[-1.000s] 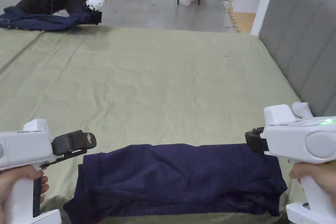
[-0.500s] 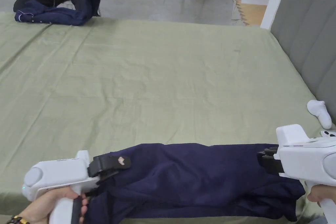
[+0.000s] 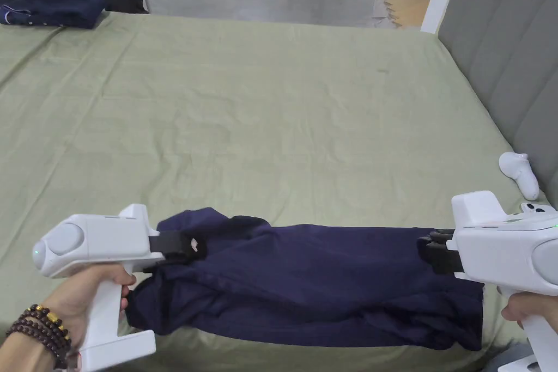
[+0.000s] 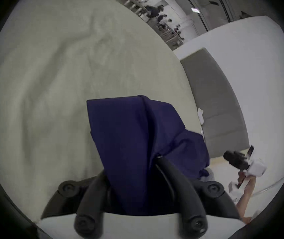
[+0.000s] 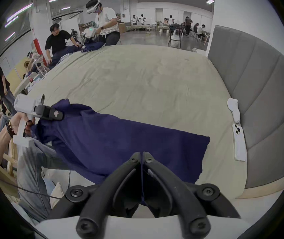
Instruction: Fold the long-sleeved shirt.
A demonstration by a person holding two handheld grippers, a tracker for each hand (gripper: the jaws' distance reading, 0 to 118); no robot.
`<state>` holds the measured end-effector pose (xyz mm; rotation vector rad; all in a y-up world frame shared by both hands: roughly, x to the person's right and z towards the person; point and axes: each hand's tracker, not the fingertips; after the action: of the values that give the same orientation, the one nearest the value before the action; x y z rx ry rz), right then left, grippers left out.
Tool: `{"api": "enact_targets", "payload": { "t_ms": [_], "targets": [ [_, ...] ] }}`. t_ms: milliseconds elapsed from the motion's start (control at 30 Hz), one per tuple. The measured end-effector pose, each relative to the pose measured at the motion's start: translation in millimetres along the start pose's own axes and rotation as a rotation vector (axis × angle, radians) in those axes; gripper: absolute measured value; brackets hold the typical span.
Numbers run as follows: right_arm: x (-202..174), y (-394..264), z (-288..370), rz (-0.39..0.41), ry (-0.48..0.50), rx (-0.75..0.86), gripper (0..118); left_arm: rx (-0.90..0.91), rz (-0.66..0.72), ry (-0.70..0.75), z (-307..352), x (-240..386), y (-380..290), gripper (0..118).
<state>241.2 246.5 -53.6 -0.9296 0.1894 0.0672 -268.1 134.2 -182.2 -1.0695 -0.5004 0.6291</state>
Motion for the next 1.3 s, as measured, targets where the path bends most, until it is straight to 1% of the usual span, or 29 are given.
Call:
{"api": "enact_targets", "payload": {
  "t_ms": [33,100,267,367,433,500,533,567,600,633,700,733,800,867,933,1000,1033,1067,1100,1133,1167,1200,1233,1300],
  "targets": [
    [0,1,1,0.002,-0.003,0.002,0,0.016,-0.008,0.022,4,5,7,19],
    [1,1,3,0.002,-0.009,0.004,0,0.02,0.026,0.043,16,-1,21,19],
    [3,1,7,-0.01,-0.018,0.012,0,0.114,0.087,0.137,72,-38,49,19],
    [3,1,7,-0.013,-0.016,0.012,0,0.131,0.068,0.211,102,-51,52,19],
    [2,0,3,-0.016,-0.007,0.012,0,0.123,0.091,0.205,111,-47,50,19],
    [1,0,-1,-0.024,0.0,0.015,0,0.124,0.082,0.185,116,-31,45,19],
    [0,0,-3,-0.026,0.005,0.017,0,0.13,0.035,0.101,116,-13,43,19],
    [-1,0,-4,-0.029,0.011,0.018,0,0.142,0.017,0.056,115,2,41,19],
    [-1,-1,-5,-0.036,0.018,0.018,0,0.141,-0.003,-0.019,112,23,38,19],
    [-2,-1,-5,-0.04,0.025,0.018,0,0.144,-0.026,-0.091,107,45,33,19],
    [0,-5,-5,-0.046,0.036,0.019,0,0.112,-0.055,-0.178,90,84,26,20],
    [2,-7,-4,-0.053,0.039,0.022,0,0.089,-0.093,-0.175,75,107,20,20],
    [7,-12,-1,-0.067,0.041,0.031,0,0.062,-0.118,-0.158,42,140,10,20],
    [15,-18,4,-0.089,0.035,0.039,0,0.02,-0.139,-0.134,-9,163,2,20],
    [25,-25,11,-0.112,0.035,0.05,0,-0.053,-0.105,-0.097,-61,177,-5,20],
    [37,-33,20,-0.156,0.019,0.066,0,-0.122,-0.064,-0.094,-109,180,-17,22],
    [44,-38,26,-0.172,0.012,0.072,0,-0.123,-0.02,-0.073,-130,180,-23,27],
    [49,-43,32,-0.188,0.003,0.075,0,-0.113,-0.027,-0.07,-148,179,-28,46],
    [54,-47,35,-0.2,-0.012,0.078,0,-0.111,-0.024,-0.077,-162,171,-31,68],
    [59,-52,39,-0.207,-0.021,0.079,0,-0.104,0.008,-0.136,-173,164,-35,84],
    [64,-57,42,-0.214,-0.026,0.077,0,-0.121,0.042,-0.171,-180,163,-36,96],
    [68,-60,43,-0.227,-0.037,0.074,0,-0.122,0.068,-0.197,-180,164,-35,99],
    [72,-64,45,-0.243,-0.054,0.067,0,-0.108,0.07,-0.205,-175,165,-33,99],
    [77,-69,46,-0.249,-0.068,0.063,0,-0.115,0.039,-0.197,-157,176,-22,99]
  ]
}}
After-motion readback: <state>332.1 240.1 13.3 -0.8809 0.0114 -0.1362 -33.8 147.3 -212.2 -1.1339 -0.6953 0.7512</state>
